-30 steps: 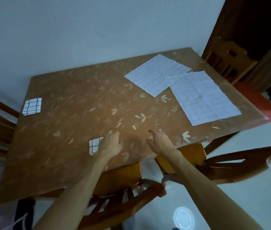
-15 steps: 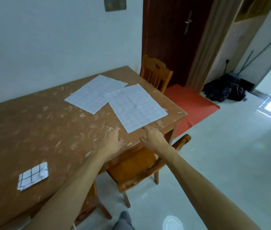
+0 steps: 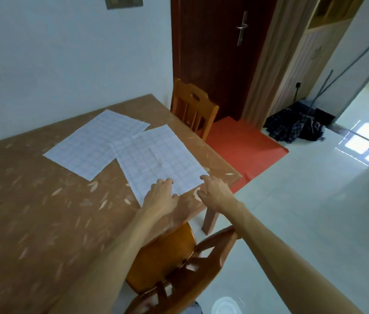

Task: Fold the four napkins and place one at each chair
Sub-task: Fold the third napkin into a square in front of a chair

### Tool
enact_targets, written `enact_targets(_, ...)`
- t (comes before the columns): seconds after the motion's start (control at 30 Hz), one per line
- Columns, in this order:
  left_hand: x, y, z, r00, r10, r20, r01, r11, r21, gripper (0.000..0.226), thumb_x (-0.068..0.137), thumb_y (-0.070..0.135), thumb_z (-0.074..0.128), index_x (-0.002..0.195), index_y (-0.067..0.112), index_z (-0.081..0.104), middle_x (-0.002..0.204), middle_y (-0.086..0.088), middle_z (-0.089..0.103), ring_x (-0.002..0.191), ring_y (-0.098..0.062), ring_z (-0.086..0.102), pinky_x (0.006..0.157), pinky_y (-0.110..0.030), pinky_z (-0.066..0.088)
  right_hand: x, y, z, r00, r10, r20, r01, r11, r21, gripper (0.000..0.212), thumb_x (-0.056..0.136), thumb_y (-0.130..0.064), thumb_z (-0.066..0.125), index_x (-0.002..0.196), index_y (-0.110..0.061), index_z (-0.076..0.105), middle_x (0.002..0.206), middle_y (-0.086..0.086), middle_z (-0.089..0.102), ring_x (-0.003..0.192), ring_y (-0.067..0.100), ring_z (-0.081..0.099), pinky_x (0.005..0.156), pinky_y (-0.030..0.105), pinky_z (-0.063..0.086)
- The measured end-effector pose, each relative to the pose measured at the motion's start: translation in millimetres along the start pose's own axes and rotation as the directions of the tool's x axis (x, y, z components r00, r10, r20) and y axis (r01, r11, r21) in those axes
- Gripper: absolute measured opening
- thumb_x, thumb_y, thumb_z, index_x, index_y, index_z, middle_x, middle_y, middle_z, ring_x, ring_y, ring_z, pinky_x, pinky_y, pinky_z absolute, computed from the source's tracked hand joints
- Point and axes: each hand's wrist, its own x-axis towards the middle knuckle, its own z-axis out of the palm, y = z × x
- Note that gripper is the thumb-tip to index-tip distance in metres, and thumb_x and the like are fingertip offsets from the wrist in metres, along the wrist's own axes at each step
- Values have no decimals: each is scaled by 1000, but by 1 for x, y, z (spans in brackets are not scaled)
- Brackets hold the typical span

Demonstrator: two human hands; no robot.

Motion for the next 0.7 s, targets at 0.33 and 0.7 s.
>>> enact_targets(0.33,83,-40,26,954,-289,82,292,956,-38,44,97,30,50,138,15,43,136,-12,46,123,-29,48,95,-42,48,110,24,18,975,62,213,-68,997,25,54,93,-28,51,145,-17,38,144,11,47,125,30,52,104,44,44)
enact_targets(0.7,106,-60,93,699,-713,65,715,696,-57,39,96,39,46,128,17,43,141,-23,37,128,-39,42,99,-49,47,197,77,56,906,135,400,-116,991,-72,52,92,-21,53,140,-9,36,140,17,42,129,37,44,106,46,41)
